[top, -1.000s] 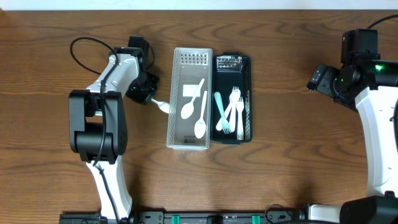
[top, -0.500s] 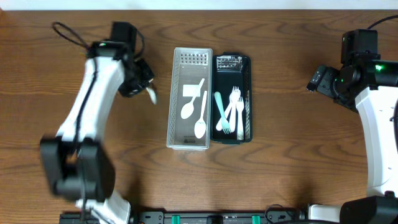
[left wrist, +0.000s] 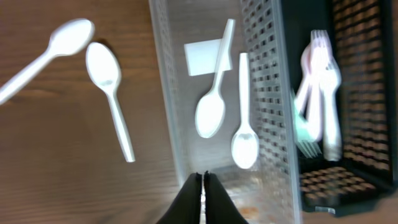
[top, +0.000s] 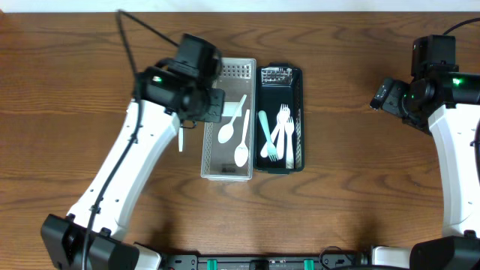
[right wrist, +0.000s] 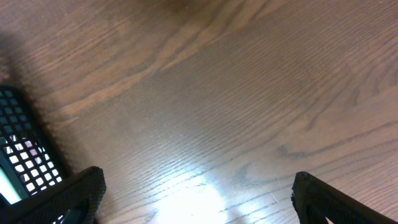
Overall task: Pack container
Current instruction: 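Lower the spoon into the grey basket and open the left gripper, then grasp the fourth white spoon with the left gripper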
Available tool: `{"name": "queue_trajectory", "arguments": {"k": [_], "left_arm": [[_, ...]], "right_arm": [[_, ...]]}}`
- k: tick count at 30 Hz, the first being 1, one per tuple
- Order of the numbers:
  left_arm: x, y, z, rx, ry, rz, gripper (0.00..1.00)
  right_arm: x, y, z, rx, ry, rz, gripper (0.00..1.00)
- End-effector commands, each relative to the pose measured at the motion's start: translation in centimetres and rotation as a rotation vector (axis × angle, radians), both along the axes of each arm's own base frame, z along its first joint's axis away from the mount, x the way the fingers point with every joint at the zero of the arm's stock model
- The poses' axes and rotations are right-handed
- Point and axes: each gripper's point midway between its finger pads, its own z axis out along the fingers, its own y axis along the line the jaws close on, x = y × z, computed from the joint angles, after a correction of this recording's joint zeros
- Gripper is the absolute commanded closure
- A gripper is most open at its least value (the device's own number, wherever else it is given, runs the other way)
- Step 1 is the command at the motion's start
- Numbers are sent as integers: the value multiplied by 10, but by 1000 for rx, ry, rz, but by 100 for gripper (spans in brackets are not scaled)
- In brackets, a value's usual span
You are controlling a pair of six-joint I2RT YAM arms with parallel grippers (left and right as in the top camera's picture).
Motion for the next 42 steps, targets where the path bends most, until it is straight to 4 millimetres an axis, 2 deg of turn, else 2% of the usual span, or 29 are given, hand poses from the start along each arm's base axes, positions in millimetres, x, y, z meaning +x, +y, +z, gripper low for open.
{"name": "queue_trajectory", "arguments": {"k": [1,2,6,8,12,17,19,22,26,36,37,39,42], "left_arm": [[12,36,5,200,-78,80,70],[15,45,5,230,-85,104,65],[28,77,-3,246,-66,192,56],[36,87,-16,233,-32,180,55],[47,91,-63,173,102,143,53],[52,103,-130,210,259,158,53],[51,105,-150,221,306,159,53],[50,104,-170,220,346,156,52],[50,97,-186,183,376,147,50],[48,97,-212,192,420,125,49],[47,97,-215,193,428,125,50],[46,97,-218,195,434,124,59],[46,97,-216,195,434,125,86]], "right_arm": [[-1,-4,-3,-6,13,-3,1],[-2,-4,-3,-5,15,-3,1],[-2,-4,-3,-5,17,-3,1],[-2,-4,-3,-5,15,-3,1],[-2,-4,-3,-5,15,-3,1],[-3,-4,-4,-6,20,-3,1],[-4,-4,-4,-7,25,1,1],[-4,-4,-4,-9,28,7,1],[-4,-4,-4,-8,28,7,1],[-5,-4,-4,-9,30,8,1],[-5,-4,-4,-9,30,7,1],[-5,-4,-4,-9,32,7,1],[-7,-4,-5,-8,38,7,1]]}}
